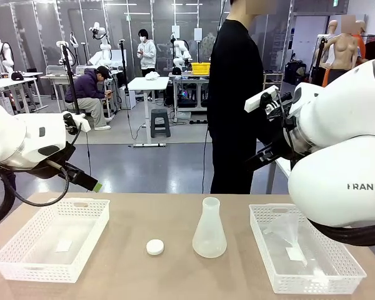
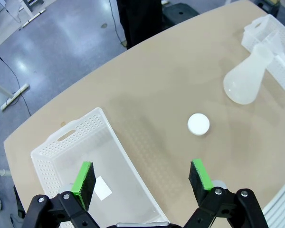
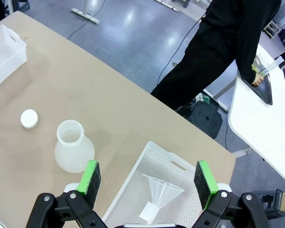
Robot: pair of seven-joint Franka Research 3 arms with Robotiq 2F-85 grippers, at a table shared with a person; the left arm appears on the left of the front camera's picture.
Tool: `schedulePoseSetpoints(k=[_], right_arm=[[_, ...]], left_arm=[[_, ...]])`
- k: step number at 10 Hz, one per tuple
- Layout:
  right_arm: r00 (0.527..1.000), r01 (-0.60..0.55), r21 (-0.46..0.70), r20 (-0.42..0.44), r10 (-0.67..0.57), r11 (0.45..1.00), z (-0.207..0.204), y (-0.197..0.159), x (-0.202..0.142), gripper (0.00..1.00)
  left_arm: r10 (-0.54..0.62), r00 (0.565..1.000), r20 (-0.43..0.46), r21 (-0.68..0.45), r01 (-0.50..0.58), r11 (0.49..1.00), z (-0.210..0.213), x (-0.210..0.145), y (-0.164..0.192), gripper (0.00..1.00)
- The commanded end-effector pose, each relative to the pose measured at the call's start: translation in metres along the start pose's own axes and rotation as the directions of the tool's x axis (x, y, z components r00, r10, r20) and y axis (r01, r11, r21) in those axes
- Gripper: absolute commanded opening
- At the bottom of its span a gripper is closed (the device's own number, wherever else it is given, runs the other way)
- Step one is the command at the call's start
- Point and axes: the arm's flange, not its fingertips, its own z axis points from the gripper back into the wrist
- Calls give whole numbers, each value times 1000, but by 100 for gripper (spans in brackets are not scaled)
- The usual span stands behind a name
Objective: Prepare the solutions needed for the experiment.
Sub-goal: Pick up the Plastic Funnel and insert it into the Big flask.
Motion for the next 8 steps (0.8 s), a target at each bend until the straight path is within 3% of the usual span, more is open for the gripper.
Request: schedulePoseSetpoints(k=[1, 2, 3, 4, 6, 7, 8], right_arm=[[1000, -10, 9, 12, 9, 1000, -2, -2, -2, 100], [1000, 0, 0, 0, 0, 1000, 0, 0, 0, 100], [999, 35, 137, -22, -32, 990, -23, -14, 4, 100], [992, 95, 149, -100, -81, 984, -48, -23, 5, 100], [951, 294, 287, -186, -248, 912, -82, -34, 11, 100], [911, 407, 251, -187, -368, 878, -91, -39, 14, 100], [975, 196, 190, -144, -170, 962, -74, -13, -7, 100]], left_arm=[[2, 1000, 3, 1, -2, 1000, 1, 0, 1, 100], [24, 1000, -13, -142, -26, 990, -16, 13, 2, 100], [93, 995, -39, -307, -101, 946, -28, 27, 18, 100], [150, 986, -65, -358, -164, 919, -48, 36, 41, 100], [231, 965, -126, -434, -263, 862, -76, 38, 74, 100], [287, 949, -134, -473, -316, 823, -84, 37, 82, 100], [199, 978, -62, -395, -207, 895, -53, 30, 43, 100]])
